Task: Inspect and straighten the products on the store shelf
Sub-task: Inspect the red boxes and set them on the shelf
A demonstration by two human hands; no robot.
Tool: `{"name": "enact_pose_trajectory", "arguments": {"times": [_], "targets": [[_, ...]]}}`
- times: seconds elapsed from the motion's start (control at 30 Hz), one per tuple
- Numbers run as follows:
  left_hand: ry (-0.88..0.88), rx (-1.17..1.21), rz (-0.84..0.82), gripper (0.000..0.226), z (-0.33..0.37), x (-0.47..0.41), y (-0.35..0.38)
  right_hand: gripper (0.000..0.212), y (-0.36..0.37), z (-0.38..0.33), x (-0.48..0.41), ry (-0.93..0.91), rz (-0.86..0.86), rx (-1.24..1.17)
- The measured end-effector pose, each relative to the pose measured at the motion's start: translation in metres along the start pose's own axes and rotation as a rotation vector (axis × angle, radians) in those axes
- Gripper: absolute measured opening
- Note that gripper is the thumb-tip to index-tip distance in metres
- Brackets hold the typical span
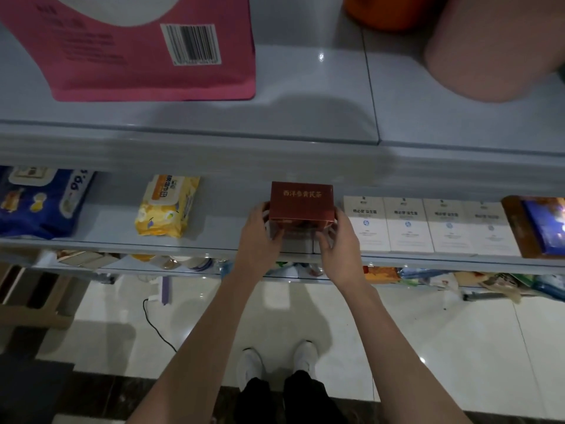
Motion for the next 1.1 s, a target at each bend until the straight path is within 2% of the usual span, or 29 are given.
{"name": "enact_pose_trajectory", "arguments": {"times": [0.27, 0.37, 0.47, 0.6, 0.77, 1.1], "targets": [[-0.019, -0.029, -0.031, 0.057, -0.002, 0.005, -0.009, 0.059, -0.008, -0.011, 0.006, -0.01, 0.003, 0.09], [-0.022, -0.024, -0.021, 0.055, 0.001, 0.02, -0.023, 0.061, -0.021, -0.017, 0.021, 0.024, 0.058, 0.102], [-0.016, 0.019, 0.001, 0.05, 0.009, 0.039, -0.042, 0.05, -0.037, -0.031, 0.043, 0.011, 0.138, 0.092], [0.033, 0.053, 0.015, 0.037, 0.026, 0.067, -0.073, 0.025, -0.048, -0.058, 0.071, -0.042, 0.121, 0.054], [0.087, 0.179, 0.028, 0.021, 0.044, 0.11, -0.119, 0.019, -0.053, -0.088, 0.107, -0.055, 0.095, 0.009], [0.052, 0.223, 0.144, 0.024, 0.014, 0.15, -0.187, 0.018, -0.032, -0.117, 0.156, -0.042, 0.054, -0.038]]}}
Point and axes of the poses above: each hand's wrist, its own x-axis away from the middle knuckle, its own y-axis out of the palm, z = x × y, the point moved 8 cm from there along -x, towards the middle knuckle, and after that the axes turned 5 degrees about z, right-handed, at the moved point
